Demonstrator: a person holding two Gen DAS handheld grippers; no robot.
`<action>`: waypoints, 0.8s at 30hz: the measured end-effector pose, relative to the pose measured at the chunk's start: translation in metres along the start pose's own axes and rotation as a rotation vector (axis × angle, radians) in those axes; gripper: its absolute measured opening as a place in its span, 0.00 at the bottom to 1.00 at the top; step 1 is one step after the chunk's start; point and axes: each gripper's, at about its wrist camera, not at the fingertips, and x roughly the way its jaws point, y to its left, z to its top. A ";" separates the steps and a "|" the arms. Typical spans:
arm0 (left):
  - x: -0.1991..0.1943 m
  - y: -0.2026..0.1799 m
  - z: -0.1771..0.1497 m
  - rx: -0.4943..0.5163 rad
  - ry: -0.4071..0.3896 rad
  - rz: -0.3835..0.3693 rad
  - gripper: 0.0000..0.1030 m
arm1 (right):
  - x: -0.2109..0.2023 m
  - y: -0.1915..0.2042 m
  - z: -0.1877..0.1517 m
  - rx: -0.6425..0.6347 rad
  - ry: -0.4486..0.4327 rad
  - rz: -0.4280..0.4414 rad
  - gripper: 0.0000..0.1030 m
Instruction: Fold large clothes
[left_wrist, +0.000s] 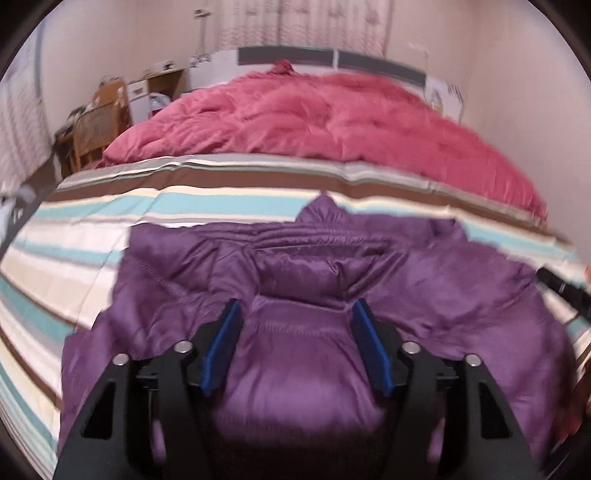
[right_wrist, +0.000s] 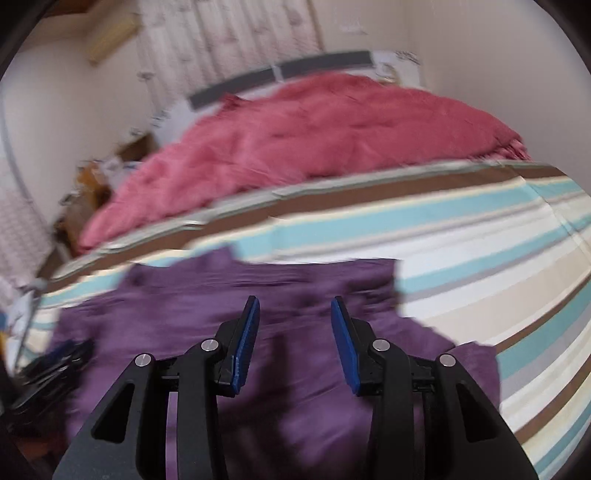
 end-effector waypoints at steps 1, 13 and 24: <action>-0.007 0.000 -0.002 -0.012 -0.011 -0.002 0.66 | -0.008 0.018 -0.003 -0.046 0.000 0.038 0.39; 0.024 -0.015 -0.018 0.078 0.007 0.037 0.76 | 0.052 0.078 -0.036 -0.180 0.103 0.054 0.39; 0.009 -0.009 -0.022 0.063 0.016 0.009 0.82 | 0.056 0.077 -0.037 -0.167 0.114 0.061 0.39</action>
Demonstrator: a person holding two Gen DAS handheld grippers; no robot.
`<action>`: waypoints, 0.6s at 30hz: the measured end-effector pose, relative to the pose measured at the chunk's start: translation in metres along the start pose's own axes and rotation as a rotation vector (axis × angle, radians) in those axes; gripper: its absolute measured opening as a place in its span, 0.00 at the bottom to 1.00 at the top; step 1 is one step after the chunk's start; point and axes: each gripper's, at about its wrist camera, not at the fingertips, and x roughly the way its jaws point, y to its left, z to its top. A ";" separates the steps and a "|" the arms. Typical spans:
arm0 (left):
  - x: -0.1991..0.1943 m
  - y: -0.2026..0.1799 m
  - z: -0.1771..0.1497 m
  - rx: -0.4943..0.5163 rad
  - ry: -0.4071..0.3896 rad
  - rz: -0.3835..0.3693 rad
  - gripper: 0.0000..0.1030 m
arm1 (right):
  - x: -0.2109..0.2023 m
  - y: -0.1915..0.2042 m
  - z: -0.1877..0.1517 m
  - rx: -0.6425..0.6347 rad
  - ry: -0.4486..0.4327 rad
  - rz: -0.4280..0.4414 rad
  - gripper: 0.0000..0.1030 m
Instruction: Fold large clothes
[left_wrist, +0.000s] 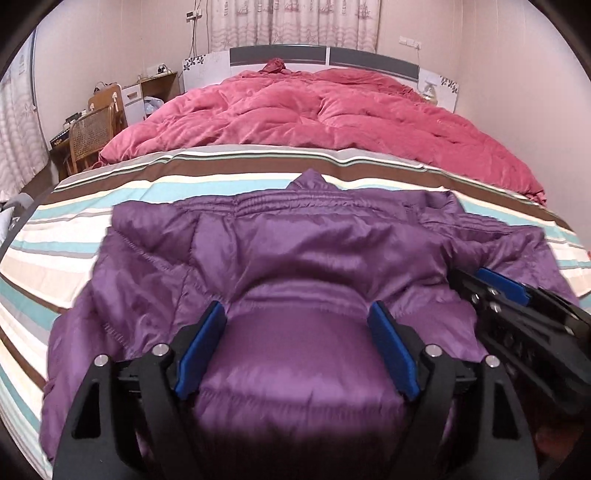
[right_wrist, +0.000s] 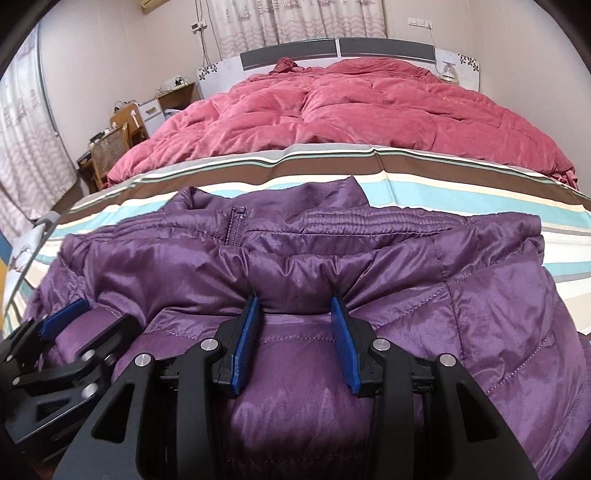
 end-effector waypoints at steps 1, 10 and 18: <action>-0.010 0.005 -0.003 -0.003 -0.008 -0.003 0.83 | -0.004 -0.003 0.001 0.014 -0.003 0.022 0.39; -0.057 0.072 -0.020 -0.102 -0.114 0.098 0.88 | -0.073 -0.041 -0.010 0.023 -0.149 -0.065 0.43; -0.014 0.100 -0.037 -0.145 -0.001 0.096 0.94 | -0.033 -0.093 -0.020 0.109 -0.050 -0.137 0.44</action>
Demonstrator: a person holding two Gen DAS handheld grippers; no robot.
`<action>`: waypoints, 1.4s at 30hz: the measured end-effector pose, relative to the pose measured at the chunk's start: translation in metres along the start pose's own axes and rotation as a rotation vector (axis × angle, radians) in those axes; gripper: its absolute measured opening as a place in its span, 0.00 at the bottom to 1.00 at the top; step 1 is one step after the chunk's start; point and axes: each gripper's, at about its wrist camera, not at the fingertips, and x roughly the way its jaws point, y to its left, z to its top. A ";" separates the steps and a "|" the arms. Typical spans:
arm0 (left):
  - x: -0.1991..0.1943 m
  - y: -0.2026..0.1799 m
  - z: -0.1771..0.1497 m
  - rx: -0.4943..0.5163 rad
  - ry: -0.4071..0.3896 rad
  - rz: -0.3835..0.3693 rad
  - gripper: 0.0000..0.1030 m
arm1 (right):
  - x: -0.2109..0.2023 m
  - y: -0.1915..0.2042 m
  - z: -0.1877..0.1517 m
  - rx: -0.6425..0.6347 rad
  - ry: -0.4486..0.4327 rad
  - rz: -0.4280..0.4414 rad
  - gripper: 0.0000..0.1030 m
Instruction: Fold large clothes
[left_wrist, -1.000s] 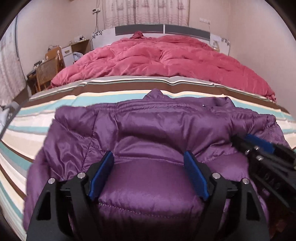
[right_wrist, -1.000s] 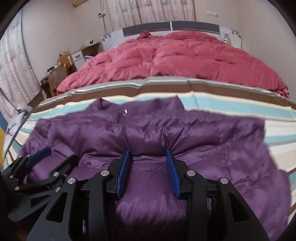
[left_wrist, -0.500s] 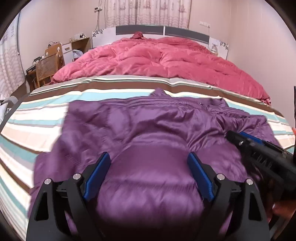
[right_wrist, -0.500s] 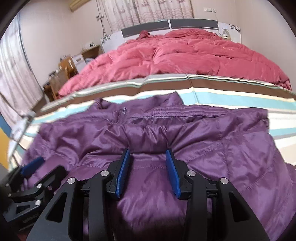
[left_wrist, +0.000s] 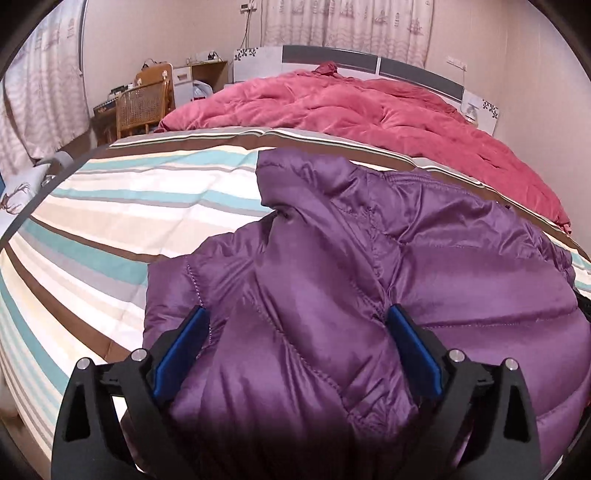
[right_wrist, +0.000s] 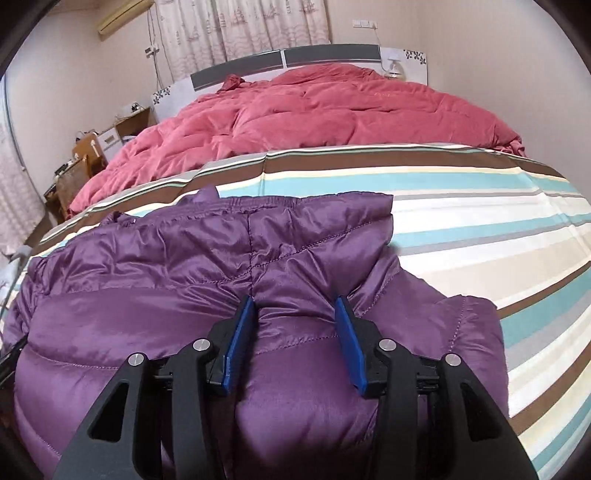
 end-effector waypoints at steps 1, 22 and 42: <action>0.000 0.002 0.001 -0.003 0.003 -0.004 0.94 | 0.002 0.001 0.000 -0.007 0.003 -0.008 0.44; -0.062 0.059 -0.078 -0.265 0.012 -0.212 0.69 | -0.106 0.098 -0.069 -0.229 0.015 0.285 0.12; -0.029 0.069 -0.082 -0.595 0.070 -0.477 0.20 | -0.064 0.101 -0.088 -0.192 0.120 0.297 0.10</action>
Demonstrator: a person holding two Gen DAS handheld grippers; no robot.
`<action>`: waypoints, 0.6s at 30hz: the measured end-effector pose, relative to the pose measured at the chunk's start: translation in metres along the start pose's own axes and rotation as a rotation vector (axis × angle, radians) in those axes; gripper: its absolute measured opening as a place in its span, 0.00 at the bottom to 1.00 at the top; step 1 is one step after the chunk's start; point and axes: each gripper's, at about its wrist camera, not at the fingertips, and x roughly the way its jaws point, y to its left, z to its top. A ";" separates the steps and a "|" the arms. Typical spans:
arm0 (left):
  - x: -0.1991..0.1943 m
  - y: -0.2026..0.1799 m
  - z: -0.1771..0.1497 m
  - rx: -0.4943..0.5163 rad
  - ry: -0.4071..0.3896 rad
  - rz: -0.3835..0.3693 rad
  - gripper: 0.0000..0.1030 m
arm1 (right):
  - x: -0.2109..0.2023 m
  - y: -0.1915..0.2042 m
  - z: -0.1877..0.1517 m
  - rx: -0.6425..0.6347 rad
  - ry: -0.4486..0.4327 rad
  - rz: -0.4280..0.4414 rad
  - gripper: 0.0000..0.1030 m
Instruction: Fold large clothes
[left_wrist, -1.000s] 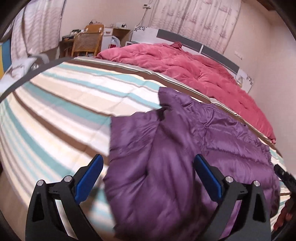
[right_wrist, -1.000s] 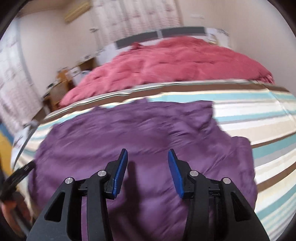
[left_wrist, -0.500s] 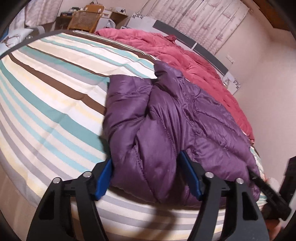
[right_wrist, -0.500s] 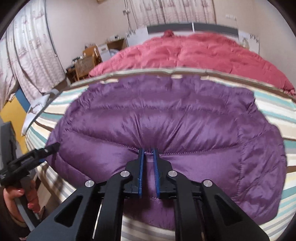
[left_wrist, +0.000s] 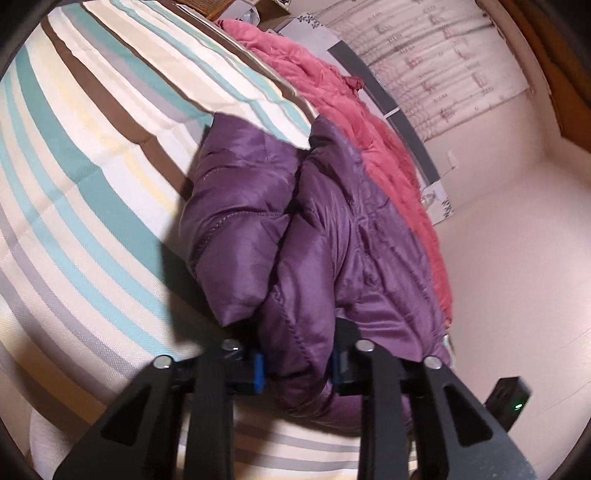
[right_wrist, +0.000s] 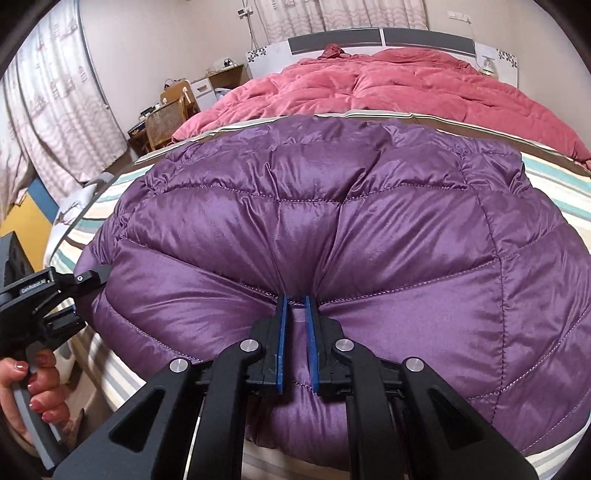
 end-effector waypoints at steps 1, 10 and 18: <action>-0.003 -0.004 0.001 0.003 -0.019 -0.019 0.19 | -0.001 0.000 -0.001 0.002 -0.001 0.000 0.10; -0.034 -0.087 0.001 0.286 -0.159 -0.118 0.16 | -0.004 -0.002 -0.004 0.039 -0.012 -0.010 0.10; -0.054 -0.157 -0.016 0.551 -0.171 -0.168 0.16 | -0.007 -0.009 -0.003 0.087 -0.008 0.016 0.10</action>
